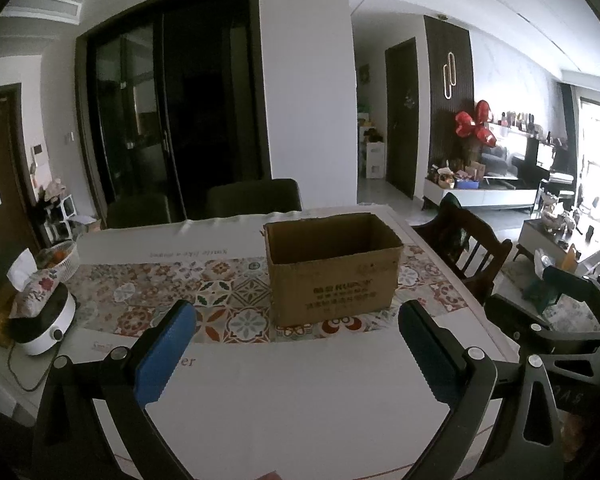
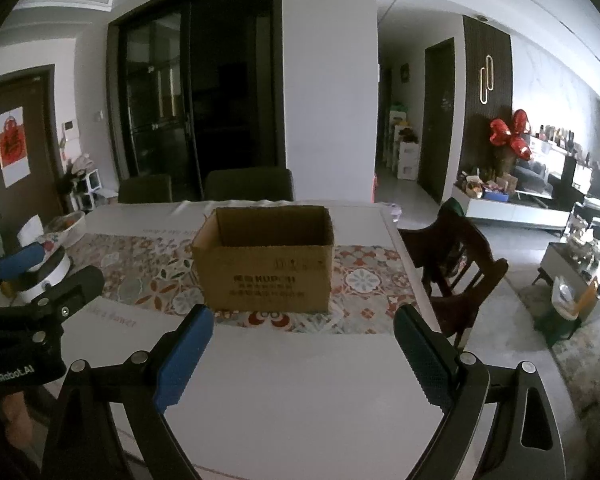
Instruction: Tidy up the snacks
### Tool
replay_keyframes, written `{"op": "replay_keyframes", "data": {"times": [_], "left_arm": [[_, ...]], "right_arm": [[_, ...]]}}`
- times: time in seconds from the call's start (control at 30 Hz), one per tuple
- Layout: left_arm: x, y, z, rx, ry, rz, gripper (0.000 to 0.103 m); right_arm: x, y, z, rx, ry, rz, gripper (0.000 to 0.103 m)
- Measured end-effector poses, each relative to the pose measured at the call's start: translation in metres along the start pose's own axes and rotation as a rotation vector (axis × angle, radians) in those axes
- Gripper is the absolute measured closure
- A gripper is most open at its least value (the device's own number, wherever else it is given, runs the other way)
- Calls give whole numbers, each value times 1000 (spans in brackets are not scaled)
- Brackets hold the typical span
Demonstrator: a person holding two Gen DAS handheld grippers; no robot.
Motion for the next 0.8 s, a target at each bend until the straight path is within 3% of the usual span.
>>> {"op": "replay_keyframes", "data": {"times": [0.8], "left_arm": [[6, -4, -26, 23, -22, 9, 0]], "right_arm": [[8, 5, -24, 11, -29, -8, 11]]}}
Point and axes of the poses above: each gripper's, at about its wrist camera, not at the fingertips, and z roughly the way its jaws point, y to its left, x to its underside, the point moved 1 cm from there along z, roughly the way its jaws point, and after that the axes turned 11 degrees about -z, right-handed, at the moved point
